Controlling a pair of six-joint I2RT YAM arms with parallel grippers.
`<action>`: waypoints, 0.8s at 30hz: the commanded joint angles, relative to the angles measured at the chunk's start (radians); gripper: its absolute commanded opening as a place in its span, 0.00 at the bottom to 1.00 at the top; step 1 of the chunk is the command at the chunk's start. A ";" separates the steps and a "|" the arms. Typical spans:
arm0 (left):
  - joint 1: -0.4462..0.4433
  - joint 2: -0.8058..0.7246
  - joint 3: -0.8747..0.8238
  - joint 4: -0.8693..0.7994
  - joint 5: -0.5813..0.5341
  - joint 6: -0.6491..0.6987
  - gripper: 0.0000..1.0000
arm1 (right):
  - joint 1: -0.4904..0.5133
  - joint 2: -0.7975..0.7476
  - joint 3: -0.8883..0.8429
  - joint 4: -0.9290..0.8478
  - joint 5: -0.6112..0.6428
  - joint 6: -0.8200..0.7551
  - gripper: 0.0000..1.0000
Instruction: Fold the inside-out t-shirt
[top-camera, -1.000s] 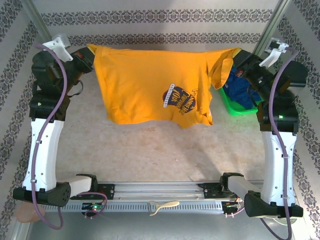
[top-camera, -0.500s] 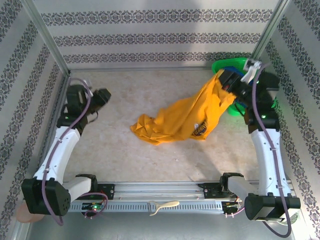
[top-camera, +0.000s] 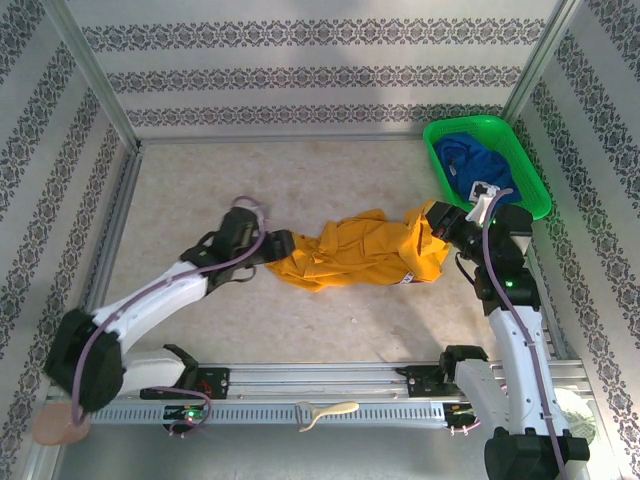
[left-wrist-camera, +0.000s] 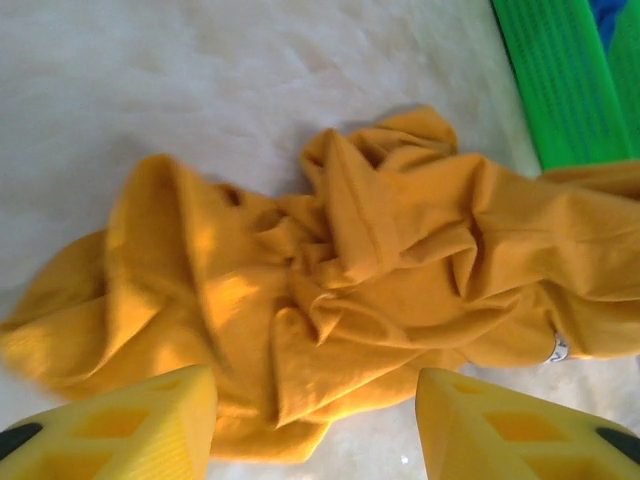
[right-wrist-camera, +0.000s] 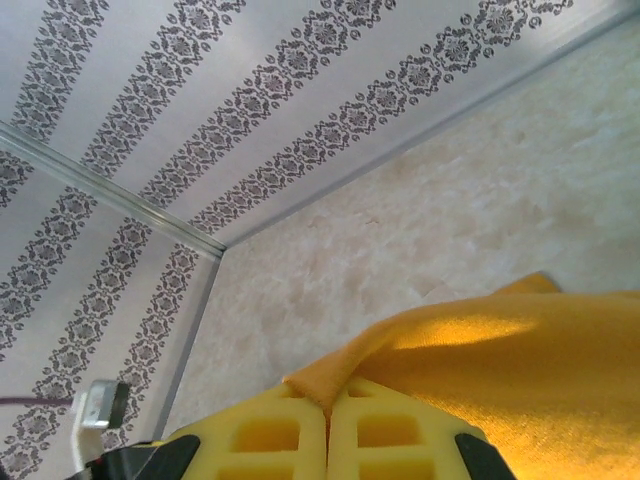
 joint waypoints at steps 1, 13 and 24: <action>-0.105 0.182 0.180 -0.067 -0.176 0.111 0.54 | 0.013 -0.007 -0.023 0.008 0.019 -0.019 0.00; -0.202 0.753 0.784 -0.489 -0.401 0.078 0.54 | 0.013 -0.008 -0.040 0.003 0.042 -0.028 0.00; -0.231 0.847 0.894 -0.589 -0.490 0.153 0.52 | 0.012 0.002 -0.046 0.023 0.043 -0.024 0.00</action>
